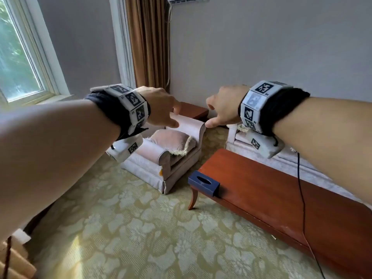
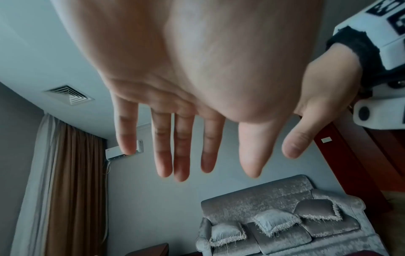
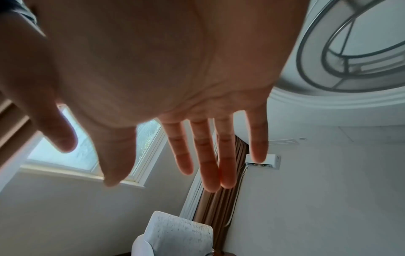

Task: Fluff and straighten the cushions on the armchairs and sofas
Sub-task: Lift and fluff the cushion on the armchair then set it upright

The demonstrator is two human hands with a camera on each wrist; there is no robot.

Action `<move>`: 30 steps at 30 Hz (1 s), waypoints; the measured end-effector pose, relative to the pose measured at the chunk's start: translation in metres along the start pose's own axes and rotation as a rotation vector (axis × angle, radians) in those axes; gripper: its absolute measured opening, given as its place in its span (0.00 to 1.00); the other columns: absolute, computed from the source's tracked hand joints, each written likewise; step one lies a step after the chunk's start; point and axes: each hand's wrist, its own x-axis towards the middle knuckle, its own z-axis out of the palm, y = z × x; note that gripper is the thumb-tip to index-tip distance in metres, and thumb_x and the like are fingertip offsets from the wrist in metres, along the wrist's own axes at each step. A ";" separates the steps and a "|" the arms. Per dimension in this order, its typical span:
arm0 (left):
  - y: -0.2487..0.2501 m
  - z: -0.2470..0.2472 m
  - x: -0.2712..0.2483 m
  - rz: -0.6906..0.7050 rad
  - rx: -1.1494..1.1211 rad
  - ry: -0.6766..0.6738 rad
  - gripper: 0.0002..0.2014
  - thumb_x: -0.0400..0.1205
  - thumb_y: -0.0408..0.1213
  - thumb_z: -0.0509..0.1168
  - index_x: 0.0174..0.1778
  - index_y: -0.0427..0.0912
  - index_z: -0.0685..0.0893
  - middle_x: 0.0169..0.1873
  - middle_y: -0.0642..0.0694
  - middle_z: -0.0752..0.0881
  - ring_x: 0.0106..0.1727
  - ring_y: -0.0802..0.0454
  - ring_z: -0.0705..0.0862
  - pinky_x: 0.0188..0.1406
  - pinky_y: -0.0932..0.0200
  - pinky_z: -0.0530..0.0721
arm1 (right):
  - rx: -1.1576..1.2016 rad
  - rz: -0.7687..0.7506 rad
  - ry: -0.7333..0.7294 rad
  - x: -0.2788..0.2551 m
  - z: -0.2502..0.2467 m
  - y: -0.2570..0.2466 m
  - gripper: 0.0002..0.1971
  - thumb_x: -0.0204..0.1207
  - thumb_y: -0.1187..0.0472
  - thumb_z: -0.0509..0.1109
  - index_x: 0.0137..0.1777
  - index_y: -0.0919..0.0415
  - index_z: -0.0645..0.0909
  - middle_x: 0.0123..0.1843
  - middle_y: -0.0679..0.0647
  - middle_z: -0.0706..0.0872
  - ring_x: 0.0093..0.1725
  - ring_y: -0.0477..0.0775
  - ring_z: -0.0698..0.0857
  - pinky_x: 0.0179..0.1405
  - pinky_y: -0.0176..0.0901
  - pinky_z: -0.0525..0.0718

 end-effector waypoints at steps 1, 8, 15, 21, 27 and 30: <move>-0.008 0.003 0.006 0.006 0.027 -0.019 0.25 0.79 0.68 0.63 0.70 0.62 0.80 0.60 0.52 0.87 0.61 0.44 0.85 0.60 0.41 0.86 | -0.022 0.004 -0.026 0.014 -0.001 -0.004 0.34 0.78 0.29 0.64 0.72 0.54 0.76 0.63 0.59 0.82 0.59 0.63 0.84 0.42 0.49 0.75; -0.089 0.055 0.095 0.022 -0.021 -0.077 0.23 0.79 0.68 0.63 0.68 0.63 0.80 0.56 0.54 0.88 0.61 0.47 0.83 0.57 0.45 0.85 | 0.046 0.026 -0.094 0.157 0.023 -0.023 0.30 0.76 0.30 0.65 0.66 0.53 0.78 0.44 0.52 0.76 0.48 0.60 0.83 0.33 0.45 0.73; -0.148 0.134 0.186 0.035 -0.073 -0.199 0.24 0.79 0.68 0.63 0.68 0.62 0.80 0.58 0.53 0.87 0.60 0.46 0.85 0.58 0.45 0.86 | 0.123 -0.042 -0.181 0.285 0.086 -0.036 0.33 0.76 0.29 0.64 0.70 0.54 0.78 0.52 0.54 0.81 0.50 0.61 0.82 0.46 0.50 0.81; -0.200 0.203 0.286 0.034 -0.036 -0.322 0.24 0.81 0.67 0.62 0.70 0.63 0.78 0.63 0.52 0.85 0.61 0.45 0.84 0.59 0.46 0.86 | 0.175 -0.089 -0.247 0.417 0.170 -0.028 0.36 0.76 0.26 0.64 0.72 0.53 0.77 0.67 0.61 0.82 0.61 0.64 0.85 0.50 0.53 0.83; -0.262 0.250 0.417 0.022 -0.038 -0.371 0.23 0.81 0.68 0.61 0.69 0.65 0.77 0.61 0.54 0.84 0.58 0.45 0.85 0.57 0.46 0.86 | 0.214 -0.160 -0.272 0.563 0.220 -0.006 0.34 0.78 0.29 0.63 0.71 0.55 0.78 0.63 0.58 0.85 0.51 0.58 0.81 0.33 0.46 0.71; -0.291 0.273 0.472 0.022 -0.078 -0.392 0.24 0.81 0.69 0.60 0.70 0.66 0.76 0.61 0.55 0.85 0.59 0.46 0.85 0.58 0.44 0.87 | 0.231 -0.204 -0.282 0.629 0.241 0.003 0.33 0.78 0.30 0.64 0.70 0.56 0.77 0.60 0.56 0.85 0.49 0.55 0.79 0.36 0.47 0.71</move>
